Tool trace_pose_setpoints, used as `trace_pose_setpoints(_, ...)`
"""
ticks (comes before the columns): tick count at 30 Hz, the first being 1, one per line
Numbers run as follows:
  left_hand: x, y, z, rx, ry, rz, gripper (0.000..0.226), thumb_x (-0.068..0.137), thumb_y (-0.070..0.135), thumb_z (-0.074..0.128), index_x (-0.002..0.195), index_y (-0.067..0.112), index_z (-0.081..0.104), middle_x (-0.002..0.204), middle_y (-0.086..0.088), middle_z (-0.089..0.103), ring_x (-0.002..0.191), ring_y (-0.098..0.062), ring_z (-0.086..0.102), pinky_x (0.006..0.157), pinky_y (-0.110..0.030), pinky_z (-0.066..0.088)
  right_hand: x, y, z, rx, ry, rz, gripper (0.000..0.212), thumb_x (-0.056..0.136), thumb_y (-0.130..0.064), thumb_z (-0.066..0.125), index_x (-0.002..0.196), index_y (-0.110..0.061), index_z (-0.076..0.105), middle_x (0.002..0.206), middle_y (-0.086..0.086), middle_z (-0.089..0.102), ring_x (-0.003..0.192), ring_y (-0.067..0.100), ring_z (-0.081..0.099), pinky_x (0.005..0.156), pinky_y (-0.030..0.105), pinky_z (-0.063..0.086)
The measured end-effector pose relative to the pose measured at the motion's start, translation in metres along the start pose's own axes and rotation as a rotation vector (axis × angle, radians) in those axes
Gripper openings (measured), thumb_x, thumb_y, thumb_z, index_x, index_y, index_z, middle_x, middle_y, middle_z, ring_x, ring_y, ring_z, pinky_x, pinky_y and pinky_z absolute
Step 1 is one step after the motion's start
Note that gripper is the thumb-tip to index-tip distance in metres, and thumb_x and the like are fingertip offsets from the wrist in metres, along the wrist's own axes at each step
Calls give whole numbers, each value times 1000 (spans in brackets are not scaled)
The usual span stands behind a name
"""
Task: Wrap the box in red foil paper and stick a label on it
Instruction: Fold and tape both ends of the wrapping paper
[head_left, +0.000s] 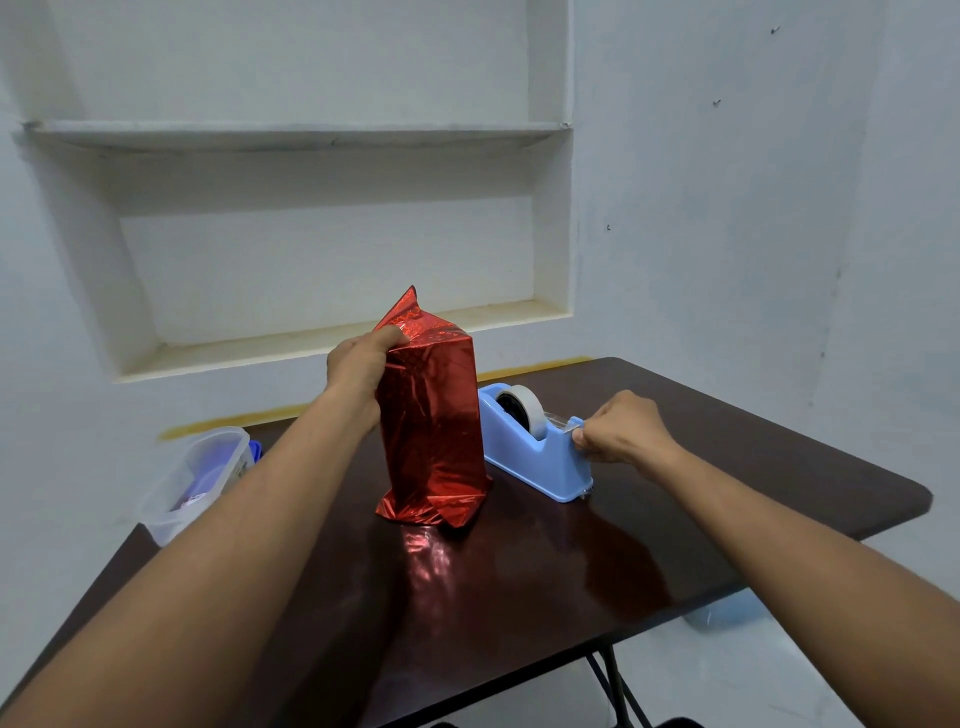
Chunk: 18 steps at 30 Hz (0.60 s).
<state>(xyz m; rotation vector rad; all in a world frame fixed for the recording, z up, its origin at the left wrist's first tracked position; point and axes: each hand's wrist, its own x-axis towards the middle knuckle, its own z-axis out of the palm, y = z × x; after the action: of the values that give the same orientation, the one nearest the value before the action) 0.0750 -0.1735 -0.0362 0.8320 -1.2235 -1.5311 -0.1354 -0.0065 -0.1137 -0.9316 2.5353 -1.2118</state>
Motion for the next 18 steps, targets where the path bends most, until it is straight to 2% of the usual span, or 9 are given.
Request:
trace_pose_setpoints(2, 2, -1, 0, 4, 2, 3, 11, 83, 10, 71, 93, 14, 69, 68, -1, 62, 36, -7, 55, 46, -17, 44, -2, -5, -3, -131, 13, -55, 16, 66, -6, 59, 59, -11, 45, 59, 6, 40, 63, 20, 32, 55, 28, 32)
trace_pose_setpoints(4, 3, -1, 0, -3, 2, 4, 10, 83, 10, 71, 92, 14, 68, 69, -1, 63, 37, -8, 55, 49, -18, 45, -4, -5, -5, -228, 13, -81, 22, 69, -5, 59, 54, -7, 43, 53, 6, 37, 61, 20, 31, 50, 26, 29)
trace_pose_setpoints(6, 4, -2, 0, 2, 0, 5, 16, 83, 11, 71, 99, 14, 70, 70, -1, 63, 40, -8, 56, 50, -19, 45, -5, -1, -7, -232, -2, -63, 18, 71, -6, 63, 55, 2, 56, 52, 18, 49, 56, 22, 37, 46, 27, 36)
trace_pose_setpoints(7, 6, -3, 0, 4, -2, 6, 20, 83, 11, 71, 103, 13, 70, 70, 0, 63, 41, -8, 56, 50, -19, 45, -6, 0, -10, -210, -32, -40, 15, 73, -7, 69, 66, 6, 69, 64, 23, 64, 56, 22, 46, 47, 27, 46)
trace_pose_setpoints(9, 8, -3, -1, 1, -11, 7, 24, 84, 11, 71, 107, 12, 70, 69, 0, 63, 38, -6, 57, 47, -17, 45, -9, 0, -21, -188, -107, -7, 15, 80, -15, 79, 85, -1, 79, 86, 18, 75, 68, 23, 64, 57, 29, 60)
trace_pose_setpoints(11, 11, -5, -1, 0, -16, 5, 23, 84, 11, 71, 107, 12, 70, 70, 0, 64, 38, -6, 57, 47, -16, 45, -14, -3, -32, -164, -123, -20, 14, 87, -23, 77, 88, -9, 81, 88, 12, 77, 76, 23, 68, 59, 31, 59)
trace_pose_setpoints(13, 13, -6, -1, -17, -27, -1, 22, 83, 11, 72, 106, 12, 69, 70, -1, 64, 41, -8, 58, 49, -18, 47, -18, -6, -40, -75, -123, -60, 13, 94, -25, 72, 89, -15, 79, 87, 3, 77, 75, 19, 66, 60, 29, 52)
trace_pose_setpoints(16, 16, -8, -1, -30, -36, -8, 24, 83, 11, 73, 106, 11, 69, 73, -3, 66, 48, -13, 60, 52, -20, 49, -22, -18, -45, 157, -171, -121, 14, 97, -18, 66, 92, -20, 79, 102, -15, 78, 98, 13, 71, 70, 30, 52)
trace_pose_setpoints(18, 18, -9, -2, -29, -41, -9, 27, 82, 11, 73, 109, 9, 70, 78, -6, 67, 54, -16, 61, 55, -23, 50, -25, -34, -48, 245, -170, -183, 15, 97, -17, 67, 94, -22, 80, 102, -10, 79, 104, 13, 72, 69, 27, 50)
